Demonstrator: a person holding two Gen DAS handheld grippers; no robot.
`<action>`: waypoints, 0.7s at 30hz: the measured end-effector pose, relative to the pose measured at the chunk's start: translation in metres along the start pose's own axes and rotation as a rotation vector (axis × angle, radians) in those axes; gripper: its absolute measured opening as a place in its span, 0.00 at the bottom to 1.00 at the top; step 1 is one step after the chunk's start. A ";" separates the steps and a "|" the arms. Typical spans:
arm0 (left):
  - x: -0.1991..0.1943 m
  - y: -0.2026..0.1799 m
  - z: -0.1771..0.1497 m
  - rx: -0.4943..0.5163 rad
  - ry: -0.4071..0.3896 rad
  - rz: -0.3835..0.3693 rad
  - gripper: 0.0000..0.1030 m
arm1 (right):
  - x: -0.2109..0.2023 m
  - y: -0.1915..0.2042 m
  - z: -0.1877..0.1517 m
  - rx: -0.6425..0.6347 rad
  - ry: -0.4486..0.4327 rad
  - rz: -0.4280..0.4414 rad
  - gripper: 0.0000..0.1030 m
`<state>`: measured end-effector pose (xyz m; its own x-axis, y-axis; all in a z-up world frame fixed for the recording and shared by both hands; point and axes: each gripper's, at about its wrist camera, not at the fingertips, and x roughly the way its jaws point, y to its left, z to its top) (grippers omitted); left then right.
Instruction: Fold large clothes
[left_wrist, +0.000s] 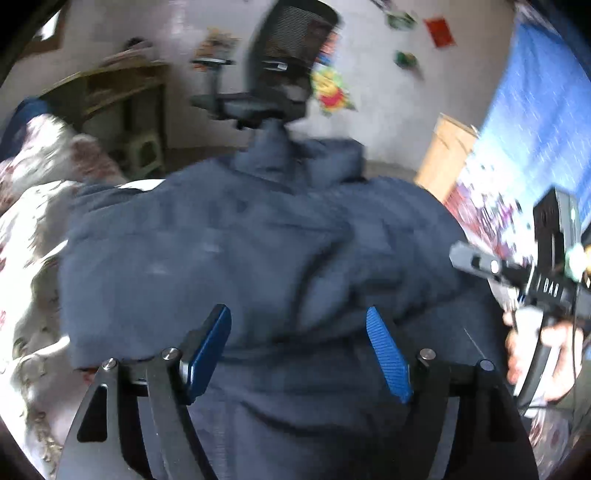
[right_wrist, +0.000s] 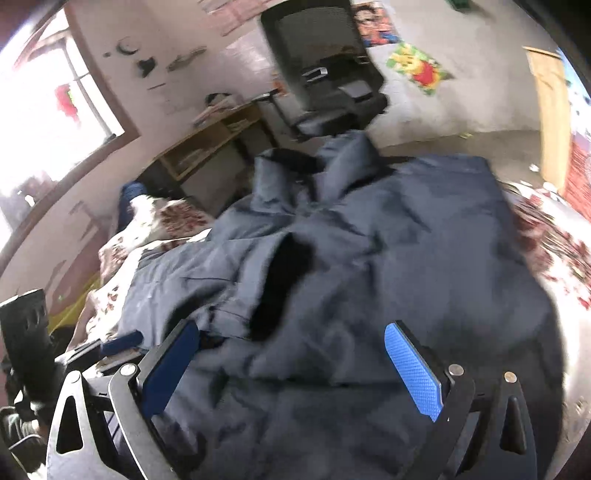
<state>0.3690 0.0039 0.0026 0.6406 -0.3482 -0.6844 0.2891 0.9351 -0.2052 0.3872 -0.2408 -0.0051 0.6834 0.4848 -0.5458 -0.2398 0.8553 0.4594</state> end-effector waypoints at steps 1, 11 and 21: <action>-0.003 0.011 0.002 -0.027 -0.003 0.022 0.69 | 0.007 0.006 0.002 -0.002 0.011 0.016 0.99; -0.030 0.071 0.003 -0.125 -0.002 0.259 0.74 | 0.068 0.021 -0.001 0.071 0.120 -0.027 0.49; -0.037 0.077 -0.012 -0.105 0.016 0.339 0.74 | 0.050 0.032 0.008 0.061 0.103 -0.051 0.03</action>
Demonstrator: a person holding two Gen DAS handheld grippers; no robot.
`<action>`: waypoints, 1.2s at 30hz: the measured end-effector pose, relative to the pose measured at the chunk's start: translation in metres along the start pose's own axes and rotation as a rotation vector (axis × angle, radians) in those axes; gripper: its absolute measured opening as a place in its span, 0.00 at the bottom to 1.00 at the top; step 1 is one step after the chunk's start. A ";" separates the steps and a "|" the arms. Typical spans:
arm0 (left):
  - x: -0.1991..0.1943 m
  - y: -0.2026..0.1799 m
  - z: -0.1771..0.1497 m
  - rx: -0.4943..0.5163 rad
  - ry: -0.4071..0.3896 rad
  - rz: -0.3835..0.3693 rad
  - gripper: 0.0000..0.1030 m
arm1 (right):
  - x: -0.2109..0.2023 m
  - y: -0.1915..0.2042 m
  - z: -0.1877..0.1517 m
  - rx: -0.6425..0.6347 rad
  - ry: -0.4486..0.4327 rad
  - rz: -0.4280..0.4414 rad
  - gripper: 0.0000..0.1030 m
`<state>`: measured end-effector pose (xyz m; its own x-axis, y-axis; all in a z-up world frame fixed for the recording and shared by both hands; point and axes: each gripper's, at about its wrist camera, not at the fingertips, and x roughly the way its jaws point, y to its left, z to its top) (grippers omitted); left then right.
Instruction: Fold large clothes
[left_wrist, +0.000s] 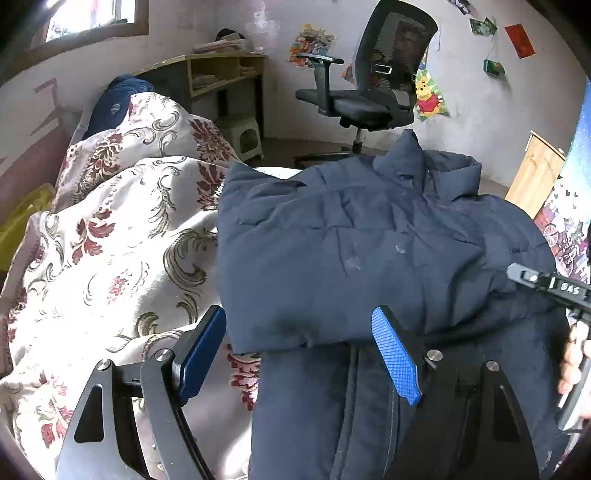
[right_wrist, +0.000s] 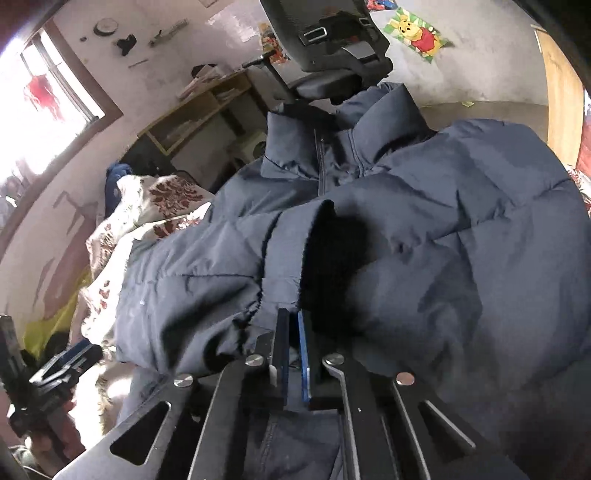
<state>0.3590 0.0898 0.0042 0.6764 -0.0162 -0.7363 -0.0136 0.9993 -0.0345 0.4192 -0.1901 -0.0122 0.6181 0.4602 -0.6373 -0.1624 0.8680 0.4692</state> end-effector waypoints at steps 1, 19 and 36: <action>-0.002 -0.001 0.000 0.006 -0.004 0.003 0.74 | -0.006 0.004 0.001 -0.017 -0.014 -0.008 0.03; 0.019 -0.013 0.018 0.024 -0.022 0.005 0.74 | -0.119 -0.058 0.017 -0.044 -0.272 -0.333 0.03; 0.079 -0.024 0.021 0.049 0.045 0.034 0.74 | -0.083 -0.077 -0.009 -0.140 -0.190 -0.469 0.12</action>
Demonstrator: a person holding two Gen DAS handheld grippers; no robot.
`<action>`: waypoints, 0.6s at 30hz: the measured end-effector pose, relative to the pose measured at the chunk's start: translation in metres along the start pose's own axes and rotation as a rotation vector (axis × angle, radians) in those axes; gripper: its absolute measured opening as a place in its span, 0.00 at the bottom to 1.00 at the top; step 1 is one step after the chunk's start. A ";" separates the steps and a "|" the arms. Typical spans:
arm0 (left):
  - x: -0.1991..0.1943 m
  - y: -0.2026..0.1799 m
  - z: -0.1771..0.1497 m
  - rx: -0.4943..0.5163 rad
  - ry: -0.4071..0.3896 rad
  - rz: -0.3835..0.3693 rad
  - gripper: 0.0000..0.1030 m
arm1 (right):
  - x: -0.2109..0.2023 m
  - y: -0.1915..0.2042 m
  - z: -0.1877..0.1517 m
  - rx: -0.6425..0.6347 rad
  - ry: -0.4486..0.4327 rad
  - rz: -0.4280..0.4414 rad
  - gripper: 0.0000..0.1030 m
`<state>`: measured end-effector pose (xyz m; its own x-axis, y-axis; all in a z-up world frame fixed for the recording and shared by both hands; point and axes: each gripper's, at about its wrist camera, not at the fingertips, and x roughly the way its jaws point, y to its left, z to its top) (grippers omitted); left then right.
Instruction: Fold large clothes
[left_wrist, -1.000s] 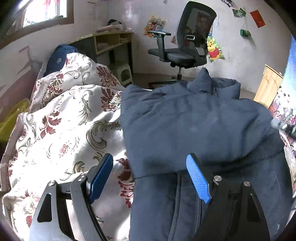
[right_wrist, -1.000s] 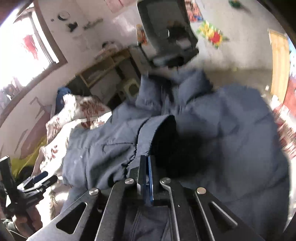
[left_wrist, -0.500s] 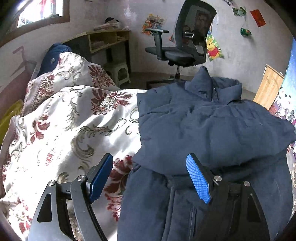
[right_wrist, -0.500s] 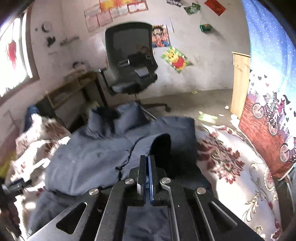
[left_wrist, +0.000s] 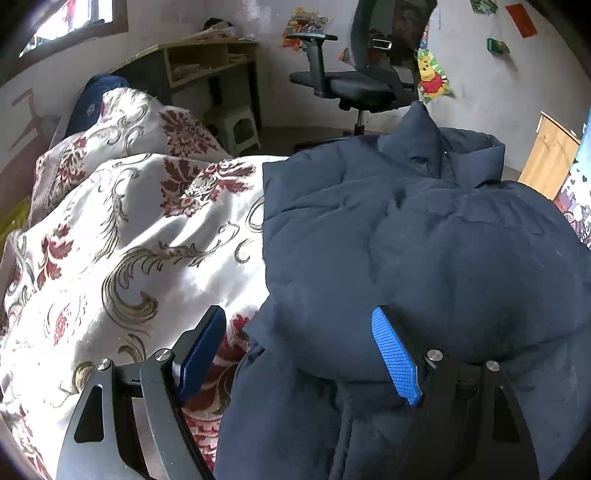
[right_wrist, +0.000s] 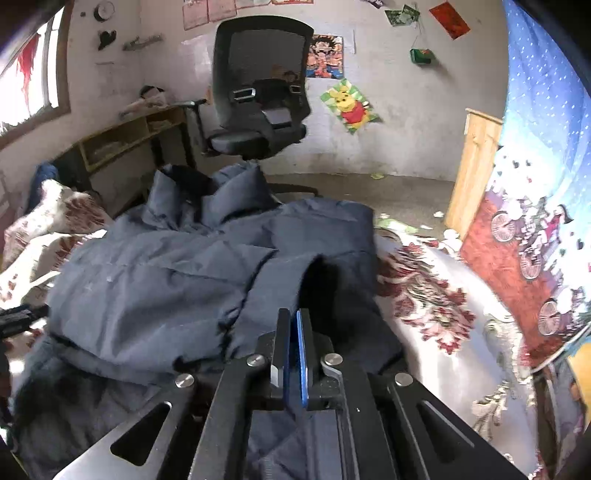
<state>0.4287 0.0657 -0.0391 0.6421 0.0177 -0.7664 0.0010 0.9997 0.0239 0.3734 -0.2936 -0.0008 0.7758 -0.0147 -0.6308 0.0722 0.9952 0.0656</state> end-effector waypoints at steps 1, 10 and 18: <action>0.000 -0.003 0.001 0.012 -0.009 0.002 0.74 | 0.001 -0.001 -0.001 0.004 -0.004 -0.011 0.27; 0.012 -0.021 0.012 0.071 -0.045 0.005 0.74 | 0.007 0.022 0.004 -0.079 -0.067 -0.061 0.63; 0.030 -0.036 0.010 0.134 -0.027 0.041 0.74 | 0.038 0.056 -0.001 -0.200 -0.030 -0.089 0.66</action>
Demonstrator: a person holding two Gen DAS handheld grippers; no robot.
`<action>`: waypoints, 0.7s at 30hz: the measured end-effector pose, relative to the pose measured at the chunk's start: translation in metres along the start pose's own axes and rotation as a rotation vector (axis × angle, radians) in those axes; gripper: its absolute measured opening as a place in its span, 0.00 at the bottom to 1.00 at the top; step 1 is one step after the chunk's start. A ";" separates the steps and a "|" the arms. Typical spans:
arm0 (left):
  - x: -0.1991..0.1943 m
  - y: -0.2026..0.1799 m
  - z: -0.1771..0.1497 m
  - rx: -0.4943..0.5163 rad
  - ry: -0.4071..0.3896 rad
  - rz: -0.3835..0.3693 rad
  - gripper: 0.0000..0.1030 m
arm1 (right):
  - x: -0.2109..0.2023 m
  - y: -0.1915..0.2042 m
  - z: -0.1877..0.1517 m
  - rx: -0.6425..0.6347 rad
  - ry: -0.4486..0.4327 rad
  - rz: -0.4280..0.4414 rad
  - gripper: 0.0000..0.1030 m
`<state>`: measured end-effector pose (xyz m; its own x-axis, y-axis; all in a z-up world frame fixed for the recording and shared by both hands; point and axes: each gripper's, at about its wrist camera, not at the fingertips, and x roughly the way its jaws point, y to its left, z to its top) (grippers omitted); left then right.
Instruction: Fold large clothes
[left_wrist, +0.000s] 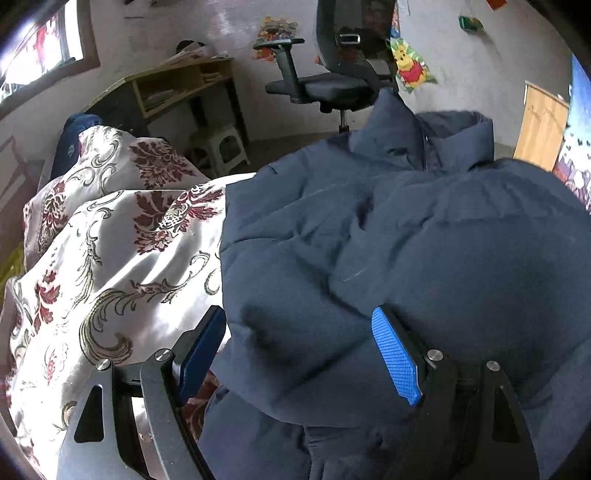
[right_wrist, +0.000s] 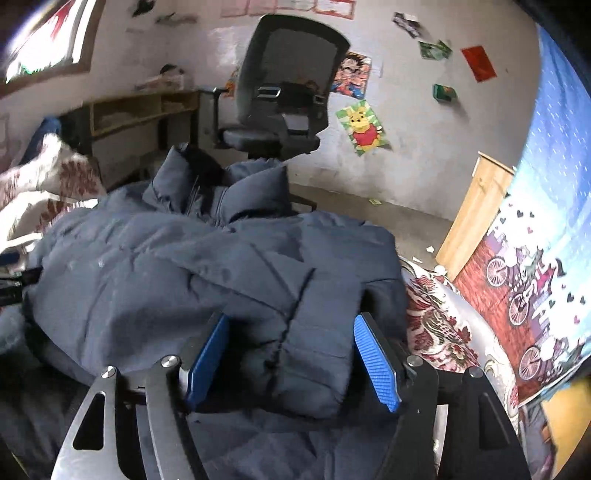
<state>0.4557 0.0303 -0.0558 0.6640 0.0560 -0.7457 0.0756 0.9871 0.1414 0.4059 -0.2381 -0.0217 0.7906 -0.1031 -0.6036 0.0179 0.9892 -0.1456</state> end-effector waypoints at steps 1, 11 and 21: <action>0.002 -0.002 0.000 0.009 0.005 0.006 0.74 | 0.004 0.003 -0.002 -0.009 0.011 -0.004 0.67; 0.016 -0.019 -0.008 0.101 0.025 0.093 0.79 | 0.035 0.006 -0.015 -0.023 0.082 0.005 0.72; 0.001 -0.005 0.003 0.062 0.097 0.017 0.79 | 0.015 -0.006 -0.013 0.062 0.113 0.020 0.76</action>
<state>0.4587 0.0250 -0.0555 0.5906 0.0896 -0.8020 0.1127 0.9749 0.1920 0.4092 -0.2473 -0.0401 0.7173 -0.0906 -0.6908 0.0429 0.9954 -0.0861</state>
